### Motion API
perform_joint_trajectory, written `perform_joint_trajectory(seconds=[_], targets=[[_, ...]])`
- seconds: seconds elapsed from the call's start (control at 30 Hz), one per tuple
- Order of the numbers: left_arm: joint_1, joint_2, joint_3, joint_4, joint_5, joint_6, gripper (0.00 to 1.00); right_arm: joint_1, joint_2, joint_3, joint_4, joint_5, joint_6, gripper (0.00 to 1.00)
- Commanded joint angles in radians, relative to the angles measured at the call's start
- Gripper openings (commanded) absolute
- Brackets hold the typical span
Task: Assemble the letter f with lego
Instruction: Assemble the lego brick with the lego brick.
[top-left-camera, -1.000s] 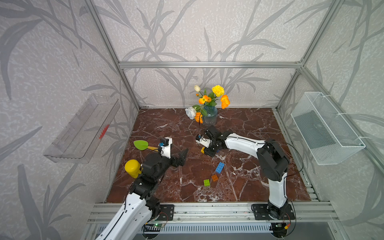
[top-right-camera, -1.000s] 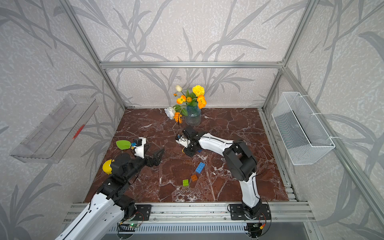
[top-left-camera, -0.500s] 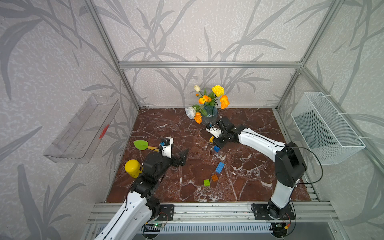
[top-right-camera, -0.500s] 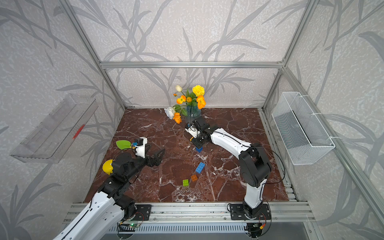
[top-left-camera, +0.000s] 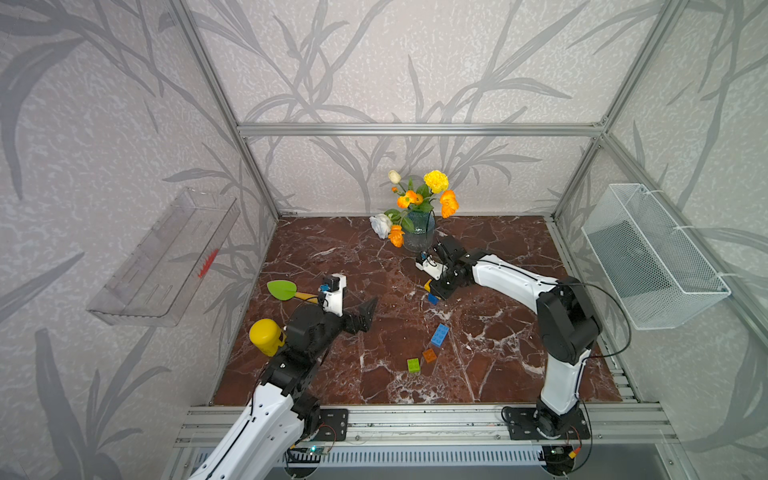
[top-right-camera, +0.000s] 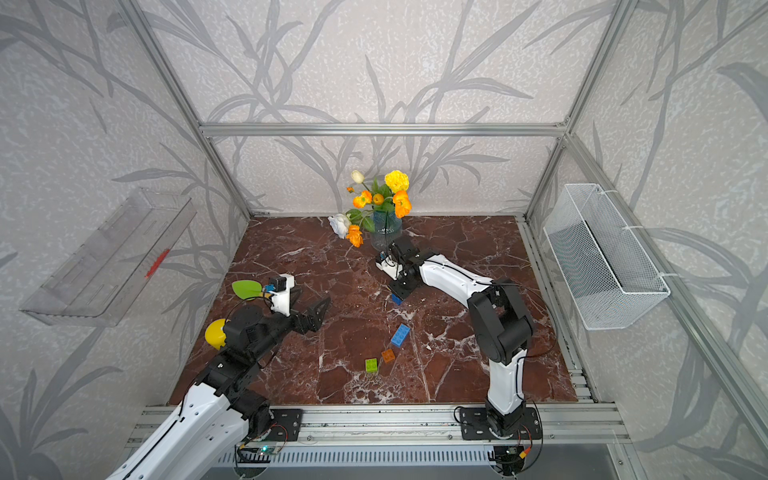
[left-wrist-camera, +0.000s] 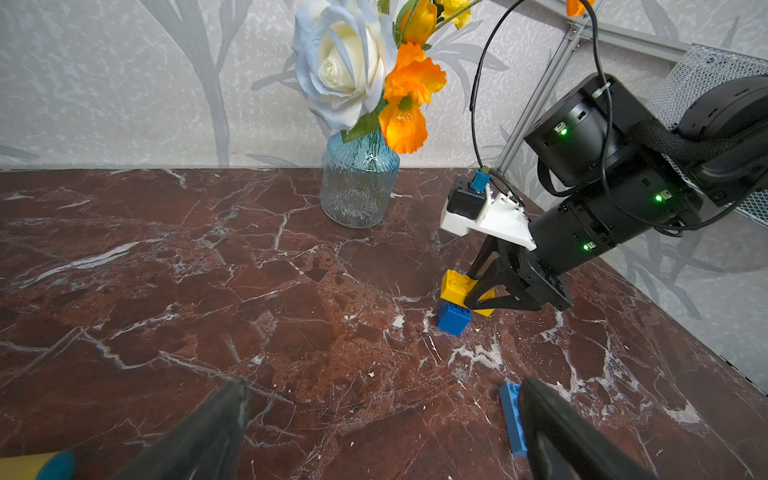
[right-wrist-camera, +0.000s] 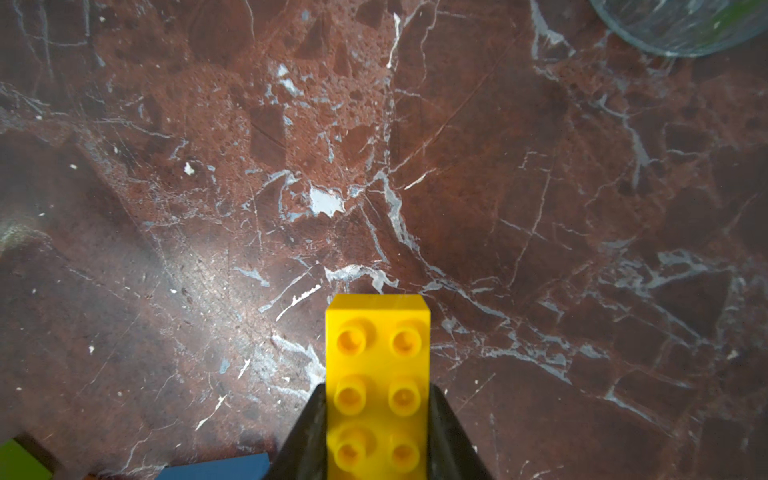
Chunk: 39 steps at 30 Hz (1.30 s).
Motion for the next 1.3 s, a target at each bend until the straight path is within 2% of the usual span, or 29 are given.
perform_joint_trajectory(seconds=[0.0, 1.27], targets=[[-0.005, -0.006, 0.005, 0.017, 0.0, 0.001, 0.99, 0.001, 0.014, 0.026, -0.02, -0.011, -0.01, 0.2], [-0.006, -0.017, -0.008, 0.015, -0.007, -0.002, 0.99, -0.001, 0.063, 0.023, -0.05, 0.004, 0.012, 0.17]])
